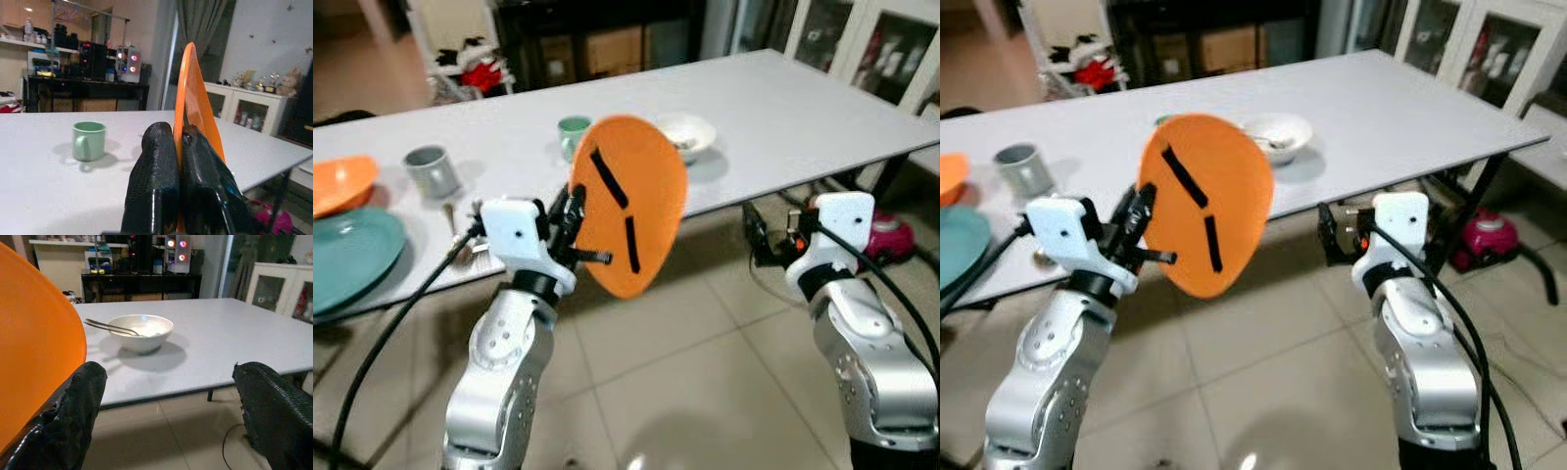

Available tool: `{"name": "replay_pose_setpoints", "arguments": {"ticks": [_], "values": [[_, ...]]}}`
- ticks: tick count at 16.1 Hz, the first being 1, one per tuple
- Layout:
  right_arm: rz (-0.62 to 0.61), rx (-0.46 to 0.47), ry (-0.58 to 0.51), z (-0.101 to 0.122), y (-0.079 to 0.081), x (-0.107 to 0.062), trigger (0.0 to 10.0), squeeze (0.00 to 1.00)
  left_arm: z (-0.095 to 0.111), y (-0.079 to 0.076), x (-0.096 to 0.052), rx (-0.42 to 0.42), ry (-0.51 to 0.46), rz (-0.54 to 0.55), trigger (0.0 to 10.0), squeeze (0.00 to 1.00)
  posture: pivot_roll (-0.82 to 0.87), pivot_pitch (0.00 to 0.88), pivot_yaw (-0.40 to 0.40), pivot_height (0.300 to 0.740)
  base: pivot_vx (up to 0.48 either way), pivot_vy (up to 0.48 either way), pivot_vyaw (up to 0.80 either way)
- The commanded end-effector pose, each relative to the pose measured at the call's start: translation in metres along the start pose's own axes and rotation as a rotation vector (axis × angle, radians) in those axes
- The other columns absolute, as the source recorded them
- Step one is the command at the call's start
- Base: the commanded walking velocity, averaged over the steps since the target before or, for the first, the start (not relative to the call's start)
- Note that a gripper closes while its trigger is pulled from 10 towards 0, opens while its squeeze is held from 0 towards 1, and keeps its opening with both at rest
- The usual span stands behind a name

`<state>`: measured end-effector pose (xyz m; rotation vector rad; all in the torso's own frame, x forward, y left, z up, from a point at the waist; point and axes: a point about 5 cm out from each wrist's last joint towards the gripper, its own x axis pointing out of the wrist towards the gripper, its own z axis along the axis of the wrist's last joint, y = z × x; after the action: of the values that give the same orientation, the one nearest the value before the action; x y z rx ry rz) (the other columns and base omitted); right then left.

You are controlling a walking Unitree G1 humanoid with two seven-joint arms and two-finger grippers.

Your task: Setting the table

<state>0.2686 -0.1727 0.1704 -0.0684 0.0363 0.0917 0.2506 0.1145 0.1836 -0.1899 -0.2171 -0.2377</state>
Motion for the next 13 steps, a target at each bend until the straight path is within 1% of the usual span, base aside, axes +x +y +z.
{"name": "replay_pose_setpoints", "arguments": {"ticks": [1,3,4,6,8,9,11,12,13], "values": [[0.043,0.005,-0.017,0.004,0.007,0.002,10.0,0.00,0.007,0.009,-0.002,0.025,-0.031,0.037,10.0,0.00,-0.11,0.000,0.038,0.740,0.394,0.000,0.00],[0.095,0.007,-0.007,0.003,0.009,0.002,10.0,0.00,0.006,0.011,-0.004,0.053,-0.025,0.045,10.0,0.00,-0.11,0.000,0.032,0.740,0.396,0.000,0.00],[0.133,0.010,0.002,0.002,0.012,0.002,10.0,0.00,0.006,0.013,-0.005,0.061,-0.024,0.047,10.0,0.00,-0.11,0.000,0.032,0.740,0.398,0.000,0.00],[0.250,0.019,0.032,-0.001,0.019,0.000,10.0,0.00,0.005,0.019,-0.009,0.101,-0.012,0.057,10.0,0.00,-0.10,0.000,0.026,0.740,0.396,0.000,0.00],[0.303,0.029,0.045,-0.003,0.022,-0.002,10.0,0.00,0.007,0.023,-0.013,0.113,-0.010,0.067,10.0,0.00,-0.10,0.000,0.026,0.740,0.398,0.000,0.00],[0.350,0.033,0.057,-0.005,0.023,-0.005,10.0,0.00,0.009,0.028,-0.018,0.121,-0.007,0.086,10.0,0.00,-0.10,0.000,0.029,0.740,0.398,0.000,0.00],[0.386,0.052,0.065,-0.005,0.024,-0.008,10.0,0.00,0.011,0.031,-0.025,0.099,-0.008,0.113,10.0,0.00,-0.10,0.000,0.033,0.740,0.390,0.000,0.00],[0.407,0.060,0.071,-0.005,0.023,-0.011,10.0,0.00,0.012,0.032,-0.028,0.056,-0.008,0.133,10.0,0.00,-0.10,0.000,0.033,0.740,0.371,0.000,0.00],[0.431,0.062,0.076,-0.006,0.022,-0.013,10.0,0.00,0.010,0.033,-0.032,-0.023,-0.008,0.167,10.0,0.00,-0.10,0.000,0.032,0.740,0.292,0.000,0.00]]}}
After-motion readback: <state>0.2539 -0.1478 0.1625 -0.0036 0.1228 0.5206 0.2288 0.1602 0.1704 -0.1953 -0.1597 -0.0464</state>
